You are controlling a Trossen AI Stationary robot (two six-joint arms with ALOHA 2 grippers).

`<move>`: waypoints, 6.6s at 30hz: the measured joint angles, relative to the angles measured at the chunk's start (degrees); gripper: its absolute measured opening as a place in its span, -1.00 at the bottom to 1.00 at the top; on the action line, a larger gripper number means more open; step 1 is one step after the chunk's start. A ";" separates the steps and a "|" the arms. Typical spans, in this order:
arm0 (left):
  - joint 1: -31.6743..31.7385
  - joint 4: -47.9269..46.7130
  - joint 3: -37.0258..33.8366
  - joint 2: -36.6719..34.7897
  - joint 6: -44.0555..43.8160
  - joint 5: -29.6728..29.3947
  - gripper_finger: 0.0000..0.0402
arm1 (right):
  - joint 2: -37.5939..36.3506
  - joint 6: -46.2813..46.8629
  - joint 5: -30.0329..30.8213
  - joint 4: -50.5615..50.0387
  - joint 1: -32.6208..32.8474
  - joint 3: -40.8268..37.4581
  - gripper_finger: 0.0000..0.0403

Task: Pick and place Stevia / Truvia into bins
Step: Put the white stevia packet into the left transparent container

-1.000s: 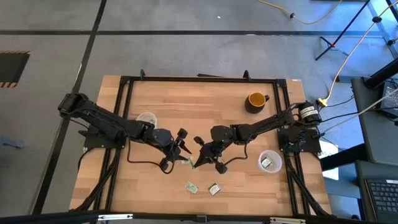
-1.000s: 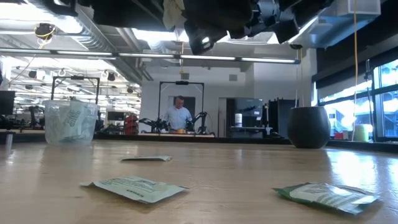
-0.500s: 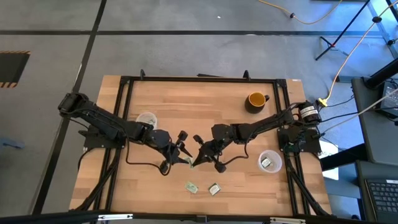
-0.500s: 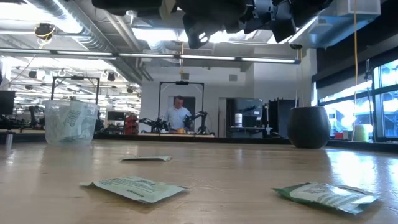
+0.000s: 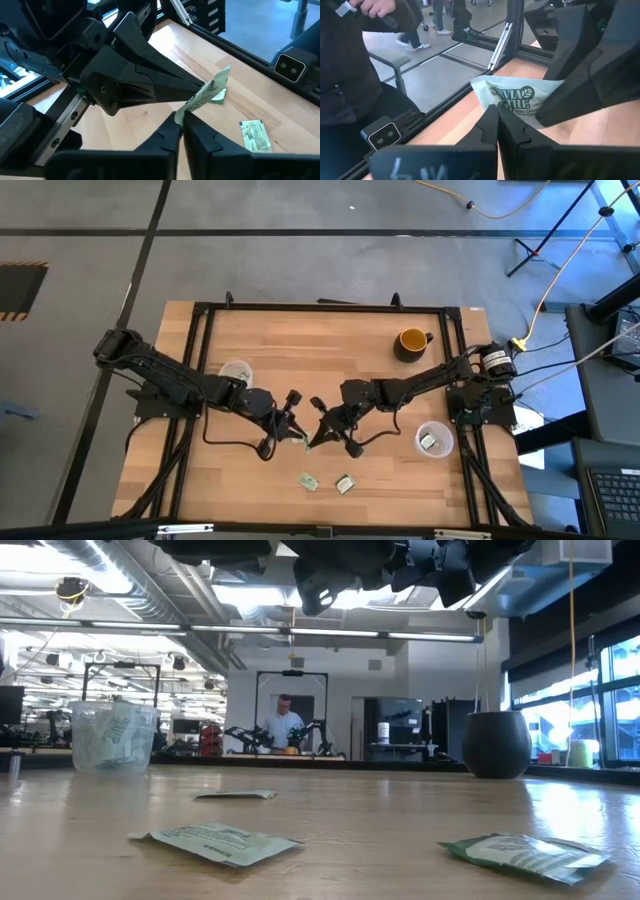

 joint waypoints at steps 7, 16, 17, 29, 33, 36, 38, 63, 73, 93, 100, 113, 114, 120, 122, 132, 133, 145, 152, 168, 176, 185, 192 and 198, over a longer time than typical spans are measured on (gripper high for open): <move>0.00 -1.22 0.00 -0.02 -0.44 -0.01 -0.99 | 0.00 1.49 0.03 -0.31 -0.02 0.00 -0.78; 0.07 -9.49 0.00 -5.40 -6.15 -3.11 -0.99 | 0.00 3.45 4.87 -8.14 -2.23 0.00 -0.28; 0.07 -11.46 0.00 -6.65 -7.31 -4.92 -0.99 | 0.00 3.45 5.65 -9.10 -2.58 0.00 -0.25; 0.48 -53.22 0.02 -22.41 -50.62 -33.16 -0.99 | 0.00 2.54 9.73 -14.56 -4.07 0.00 -0.21; 2.62 -63.86 0.02 -24.17 -63.88 -35.11 -0.99 | 0.00 1.16 9.73 -14.58 -4.18 0.00 -0.21; 4.56 -70.95 0.02 -23.34 -67.82 -33.19 -0.99 | 0.00 1.07 9.98 -14.58 -4.24 0.00 -0.21; 5.72 -73.40 0.02 -22.08 -70.05 -32.15 -0.99 | 0.00 1.05 10.09 -14.94 -4.36 0.00 -0.21; 13.29 -76.88 0.02 -6.82 -64.05 -23.78 -0.90 | 0.00 0.97 10.05 -15.85 -4.81 -0.02 -0.21; 13.33 -76.86 0.05 -7.85 -63.44 -22.30 -0.65 | 0.00 -2.12 10.03 -15.87 -4.15 -0.02 -0.21; -1.88 -41.25 4.44 -19.93 -45.81 -37.06 -0.63 | 3.48 -6.26 10.08 -13.33 -4.10 -0.09 -0.21; -8.65 -37.50 4.44 -19.89 -43.45 -42.08 -0.63 | 3.50 -6.25 13.33 -12.02 -3.55 -0.09 -0.21; -15.84 -18.91 -5.26 -19.19 -40.69 -46.14 -0.63 | 3.50 -6.23 18.15 -12.07 -0.86 -0.09 -0.21; -15.67 -15.86 -6.78 -19.19 -39.59 -44.36 -0.63 | 3.50 -6.24 18.97 -11.79 -0.54 -0.09 -0.21; -14.30 -1.53 -12.70 -19.99 -31.38 -38.69 -0.63 | 3.50 -5.93 21.50 -11.41 0.81 -0.07 -0.21; -13.67 1.04 -13.87 -20.25 -29.33 -37.59 -0.63 | 3.50 -4.52 21.65 -11.24 1.08 -0.07 -0.21; -13.38 7.60 -18.34 -20.21 -24.42 -41.43 -0.63 | 10.99 -1.95 21.68 -4.56 1.18 -0.02 -0.21; -13.38 7.66 -18.34 -20.22 -23.89 -42.12 -0.63 | 11.49 -1.74 21.67 -4.02 1.18 -0.02 -0.21; -13.38 7.14 -18.34 -20.22 -23.83 -42.84 -0.63 | 15.68 -2.84 21.62 -3.11 1.18 0.00 -0.21; -13.38 6.89 -18.34 -20.22 -23.85 -42.86 -0.63 | 18.89 -2.78 21.22 -1.07 1.14 0.08 -0.21; -13.38 5.87 -18.32 -20.22 -22.89 -42.86 -0.63 | 19.10 -3.34 21.25 -1.62 0.55 0.13 -0.73; -13.38 5.06 -18.32 -20.22 -22.89 -42.52 -0.63 | 17.98 -3.22 21.86 -2.21 0.50 -0.03 -0.98; -13.38 1.28 -18.32 -19.84 -23.92 -41.38 -0.63 | 10.51 -0.05 21.86 -2.86 -0.17 -0.17 -0.99; -13.35 1.26 -18.32 -17.11 -11.61 -37.25 -0.61 | 1.20 1.86 18.85 -2.78 -1.53 -0.09 -0.99; -13.35 1.88 -18.29 -15.16 -9.42 -34.00 -0.49 | -4.44 2.73 15.37 -1.33 -1.64 -0.07 -0.99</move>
